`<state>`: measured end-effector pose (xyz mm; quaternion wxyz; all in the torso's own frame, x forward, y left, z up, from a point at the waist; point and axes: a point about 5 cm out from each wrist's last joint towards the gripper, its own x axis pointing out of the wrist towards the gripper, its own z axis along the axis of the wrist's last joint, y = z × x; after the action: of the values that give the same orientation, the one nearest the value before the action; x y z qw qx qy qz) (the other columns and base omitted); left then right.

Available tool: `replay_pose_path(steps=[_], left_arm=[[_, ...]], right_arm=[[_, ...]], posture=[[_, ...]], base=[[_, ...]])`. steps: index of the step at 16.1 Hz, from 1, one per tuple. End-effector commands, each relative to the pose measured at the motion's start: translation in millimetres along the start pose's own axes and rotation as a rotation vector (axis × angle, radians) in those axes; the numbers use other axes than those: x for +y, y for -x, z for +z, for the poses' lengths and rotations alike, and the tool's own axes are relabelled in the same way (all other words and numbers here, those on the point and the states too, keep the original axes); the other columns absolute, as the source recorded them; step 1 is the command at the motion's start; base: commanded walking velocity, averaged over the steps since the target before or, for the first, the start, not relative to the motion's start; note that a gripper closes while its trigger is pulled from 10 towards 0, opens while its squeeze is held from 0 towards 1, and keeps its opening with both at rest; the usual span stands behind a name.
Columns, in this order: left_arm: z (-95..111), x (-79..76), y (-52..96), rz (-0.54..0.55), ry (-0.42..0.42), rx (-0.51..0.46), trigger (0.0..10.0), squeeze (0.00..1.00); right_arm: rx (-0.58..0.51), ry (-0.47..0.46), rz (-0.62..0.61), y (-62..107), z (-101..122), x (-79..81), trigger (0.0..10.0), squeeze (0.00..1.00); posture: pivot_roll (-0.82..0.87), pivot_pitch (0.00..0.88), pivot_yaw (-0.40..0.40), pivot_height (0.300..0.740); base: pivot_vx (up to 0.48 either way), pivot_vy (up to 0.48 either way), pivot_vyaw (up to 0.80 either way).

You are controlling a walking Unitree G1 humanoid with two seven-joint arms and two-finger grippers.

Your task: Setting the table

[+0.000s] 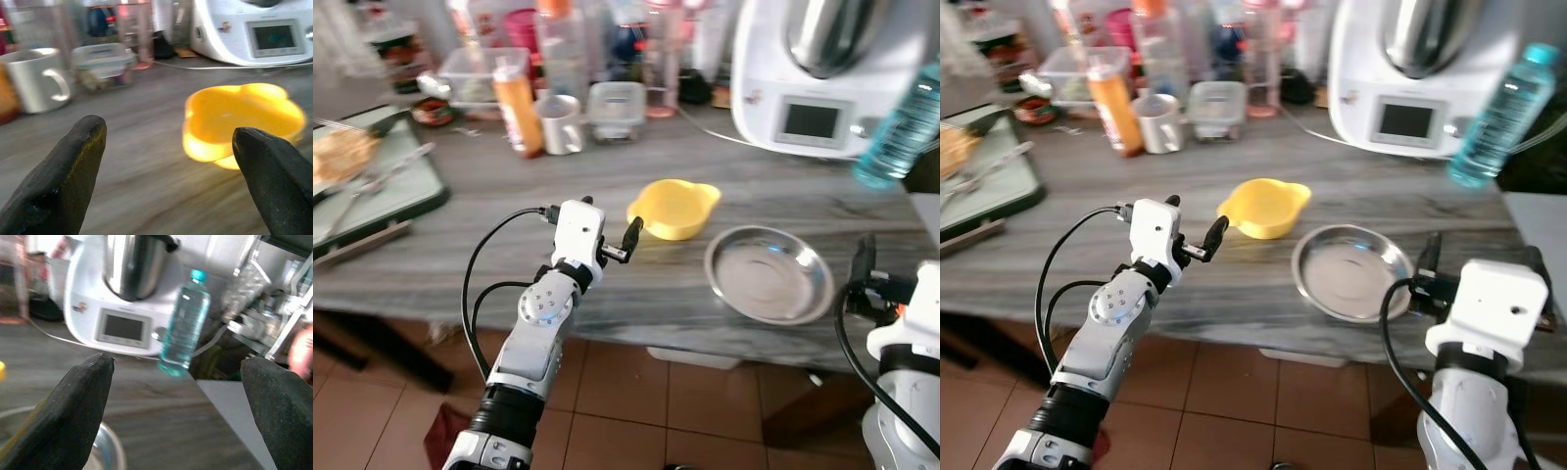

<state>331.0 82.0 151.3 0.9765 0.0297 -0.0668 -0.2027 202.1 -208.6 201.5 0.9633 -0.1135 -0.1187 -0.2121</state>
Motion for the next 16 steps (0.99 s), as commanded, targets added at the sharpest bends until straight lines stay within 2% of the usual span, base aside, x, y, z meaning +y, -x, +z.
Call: replay_pose_path(steps=[1,7,16], left_arm=[[0.4,4.0,-0.9,0.011,-0.012,0.006,10.0,0.00],[0.4,5.2,-2.5,0.009,-0.028,0.014,10.0,0.00],[1.6,5.6,-2.6,0.018,-0.048,0.013,10.0,0.00]], right_arm=[[0.005,0.002,0.006,-1.3,-1.0,0.5,10.0,0.00],[-0.001,-0.007,0.013,-3.4,-2.2,1.3,10.0,0.00],[0.020,-0.023,0.059,6.8,-6.7,-1.4,10.0,0.00]], posture=[[-0.07,0.091,0.024,0.740],[-0.06,0.081,0.027,0.740],[-0.07,0.090,0.032,0.740]], base=[[0.000,0.000,0.00],[0.000,0.000,0.00],[-0.032,0.000,0.00]])
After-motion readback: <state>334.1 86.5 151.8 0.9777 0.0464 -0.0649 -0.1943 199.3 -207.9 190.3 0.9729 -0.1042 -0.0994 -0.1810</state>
